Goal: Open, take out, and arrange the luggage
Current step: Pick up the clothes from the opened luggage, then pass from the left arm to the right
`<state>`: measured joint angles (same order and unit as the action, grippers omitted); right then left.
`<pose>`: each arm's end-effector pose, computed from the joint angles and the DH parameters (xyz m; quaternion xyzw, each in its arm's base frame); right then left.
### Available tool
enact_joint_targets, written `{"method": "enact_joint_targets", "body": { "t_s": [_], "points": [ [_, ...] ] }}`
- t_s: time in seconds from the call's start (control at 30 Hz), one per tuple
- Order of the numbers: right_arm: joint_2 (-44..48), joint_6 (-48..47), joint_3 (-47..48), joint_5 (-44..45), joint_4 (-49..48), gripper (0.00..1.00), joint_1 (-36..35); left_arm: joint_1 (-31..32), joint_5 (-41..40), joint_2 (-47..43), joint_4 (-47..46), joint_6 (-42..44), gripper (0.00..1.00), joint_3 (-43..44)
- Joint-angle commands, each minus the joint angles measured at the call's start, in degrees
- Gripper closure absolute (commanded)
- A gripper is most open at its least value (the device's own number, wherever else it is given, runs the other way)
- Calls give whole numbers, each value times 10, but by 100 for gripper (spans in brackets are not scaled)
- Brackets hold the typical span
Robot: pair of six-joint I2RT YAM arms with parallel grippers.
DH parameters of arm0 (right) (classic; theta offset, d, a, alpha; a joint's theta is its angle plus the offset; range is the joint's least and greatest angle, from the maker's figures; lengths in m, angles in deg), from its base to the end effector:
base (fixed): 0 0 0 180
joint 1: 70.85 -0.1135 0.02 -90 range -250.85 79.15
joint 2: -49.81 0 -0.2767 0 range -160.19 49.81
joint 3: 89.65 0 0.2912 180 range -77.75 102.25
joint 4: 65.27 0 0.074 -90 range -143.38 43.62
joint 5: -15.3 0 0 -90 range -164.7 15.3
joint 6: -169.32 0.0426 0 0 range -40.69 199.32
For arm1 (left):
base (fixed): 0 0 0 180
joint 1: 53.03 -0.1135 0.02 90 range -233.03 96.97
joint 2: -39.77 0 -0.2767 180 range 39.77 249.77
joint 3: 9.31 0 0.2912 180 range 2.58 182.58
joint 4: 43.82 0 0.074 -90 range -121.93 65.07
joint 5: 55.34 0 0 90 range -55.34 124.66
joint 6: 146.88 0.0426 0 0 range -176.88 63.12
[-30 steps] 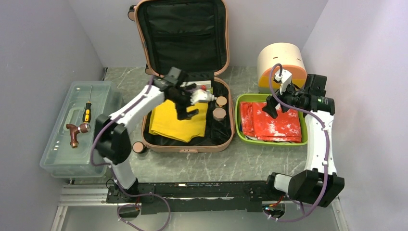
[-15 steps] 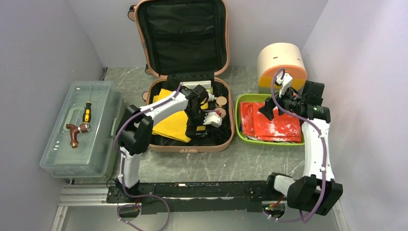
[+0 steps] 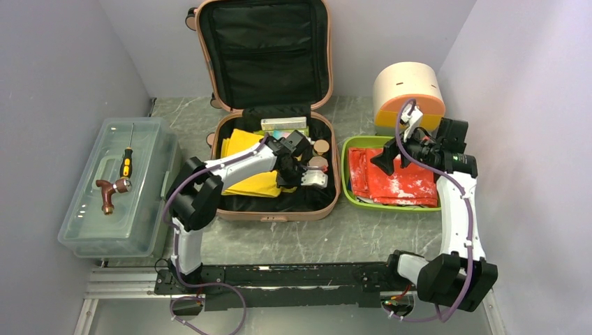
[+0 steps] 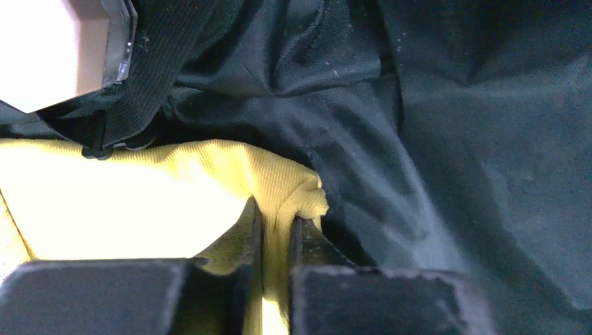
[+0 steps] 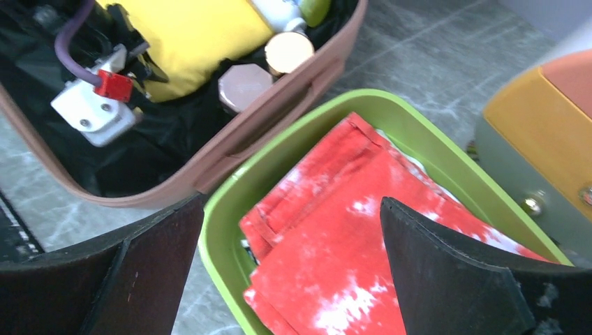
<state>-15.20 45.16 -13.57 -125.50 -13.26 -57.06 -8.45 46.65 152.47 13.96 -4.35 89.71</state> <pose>0.2654 -0.0311 0.3541 -0.3206 0.7774 0.2042 0.5012 0.3118 -0.3197 0.1902 0.7469 0.6371 -0.0917 0.1670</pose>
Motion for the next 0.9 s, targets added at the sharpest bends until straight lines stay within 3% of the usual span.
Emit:
{"method": "enact_joint_targets", "body": {
  "t_s": [0.0, 0.13, 0.27, 0.53, 0.7, 0.87],
  "points": [
    [-16, 41, 44, -48, 4, 0, -37, 1, 50, -30, 60, -37, 100, -29],
    [-55, 120, 93, -42, -13, 0, -84, -39, 85, -62, 62, -58, 100, -9],
    [-110, 261, 131, -56, -81, 0, -114, -86, 109, -97, 50, -73, 100, -3],
    [-276, 479, 213, -84, -156, 0, -195, -155, 180, -153, -11, -120, 100, -29],
    [-415, 563, 287, -96, -115, 0, -235, -165, 198, -159, -42, -146, 100, -46],
    [-466, 621, 284, -72, -132, 0, -281, -178, 210, -164, -53, -161, 100, -46]
  ]
}}
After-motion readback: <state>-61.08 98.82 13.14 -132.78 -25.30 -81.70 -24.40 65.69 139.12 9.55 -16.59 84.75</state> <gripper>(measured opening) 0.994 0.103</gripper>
